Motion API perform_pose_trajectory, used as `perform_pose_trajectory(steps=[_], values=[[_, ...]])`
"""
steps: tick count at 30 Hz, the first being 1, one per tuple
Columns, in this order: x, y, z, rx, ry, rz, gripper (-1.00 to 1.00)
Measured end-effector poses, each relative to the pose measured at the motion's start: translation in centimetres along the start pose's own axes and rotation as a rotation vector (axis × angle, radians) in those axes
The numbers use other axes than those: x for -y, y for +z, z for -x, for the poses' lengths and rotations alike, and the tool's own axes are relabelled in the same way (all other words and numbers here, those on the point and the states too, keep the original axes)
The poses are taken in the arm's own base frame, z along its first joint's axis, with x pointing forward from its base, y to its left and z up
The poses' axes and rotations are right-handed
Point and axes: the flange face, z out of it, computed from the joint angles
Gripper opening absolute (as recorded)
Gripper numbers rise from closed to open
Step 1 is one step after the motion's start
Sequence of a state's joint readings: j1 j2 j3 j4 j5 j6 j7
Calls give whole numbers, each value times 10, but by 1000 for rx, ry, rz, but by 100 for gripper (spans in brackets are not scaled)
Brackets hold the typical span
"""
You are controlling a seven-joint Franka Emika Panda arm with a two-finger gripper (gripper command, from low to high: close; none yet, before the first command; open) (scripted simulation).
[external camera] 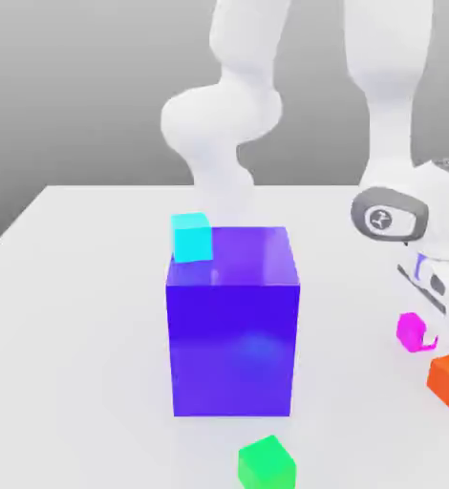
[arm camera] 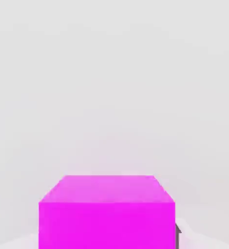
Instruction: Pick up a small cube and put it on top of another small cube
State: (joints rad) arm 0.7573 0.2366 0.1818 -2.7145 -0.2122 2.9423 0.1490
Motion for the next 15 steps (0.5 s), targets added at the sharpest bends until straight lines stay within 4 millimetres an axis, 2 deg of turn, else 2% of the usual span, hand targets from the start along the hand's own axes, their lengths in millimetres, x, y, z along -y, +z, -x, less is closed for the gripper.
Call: perform_pose_trajectory(steps=[3,4,6,9,12,15], values=[[0,-29,1,0,0,1,-100],[-16,-35,-3,1,43,2,-100],[-65,-44,-10,3,177,2,-100],[-158,-56,-8,5,416,0,-100],[-251,-69,15,5,652,-1,-100],[-326,-81,53,3,850,-1,-100]])
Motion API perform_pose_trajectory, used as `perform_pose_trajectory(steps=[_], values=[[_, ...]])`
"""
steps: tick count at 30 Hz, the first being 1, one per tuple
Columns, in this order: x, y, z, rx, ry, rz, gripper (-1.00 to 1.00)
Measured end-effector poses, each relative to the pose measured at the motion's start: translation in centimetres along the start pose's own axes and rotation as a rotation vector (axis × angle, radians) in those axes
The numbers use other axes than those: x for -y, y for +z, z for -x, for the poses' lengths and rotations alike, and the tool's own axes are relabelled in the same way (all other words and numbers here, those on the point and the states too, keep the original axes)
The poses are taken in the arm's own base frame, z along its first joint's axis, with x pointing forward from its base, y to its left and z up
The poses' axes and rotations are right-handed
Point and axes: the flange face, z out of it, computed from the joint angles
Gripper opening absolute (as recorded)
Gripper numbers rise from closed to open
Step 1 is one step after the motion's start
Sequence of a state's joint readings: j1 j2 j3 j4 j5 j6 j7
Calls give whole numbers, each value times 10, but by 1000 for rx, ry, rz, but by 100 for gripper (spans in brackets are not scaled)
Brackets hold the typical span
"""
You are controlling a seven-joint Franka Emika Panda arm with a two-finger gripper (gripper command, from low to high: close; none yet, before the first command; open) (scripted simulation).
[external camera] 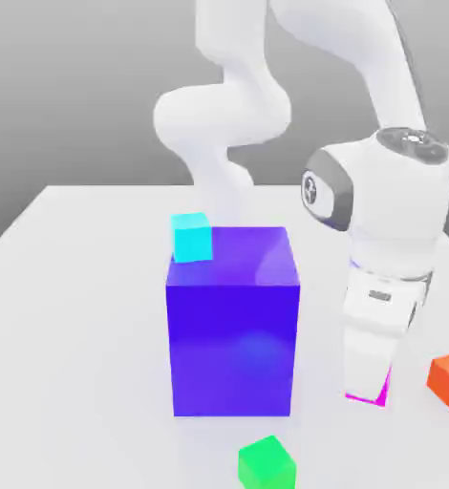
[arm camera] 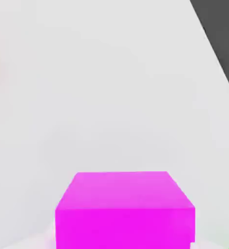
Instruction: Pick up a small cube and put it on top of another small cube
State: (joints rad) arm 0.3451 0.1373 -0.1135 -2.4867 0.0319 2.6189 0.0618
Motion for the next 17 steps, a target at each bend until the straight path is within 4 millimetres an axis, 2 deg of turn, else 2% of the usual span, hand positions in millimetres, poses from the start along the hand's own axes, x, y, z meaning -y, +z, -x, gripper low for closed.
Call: perform_pose_trajectory(steps=[1,2,5,6,12,14,17], values=[[-26,1,-8,-1,62,-1,-100],[-42,9,-13,-3,101,-1,-100],[-57,45,-17,-4,136,-1,-100],[-58,52,-17,-4,139,-1,100],[-59,56,-17,-4,140,0,100],[-59,42,-18,-5,140,-1,100],[-59,4,-17,-4,141,-1,100]])
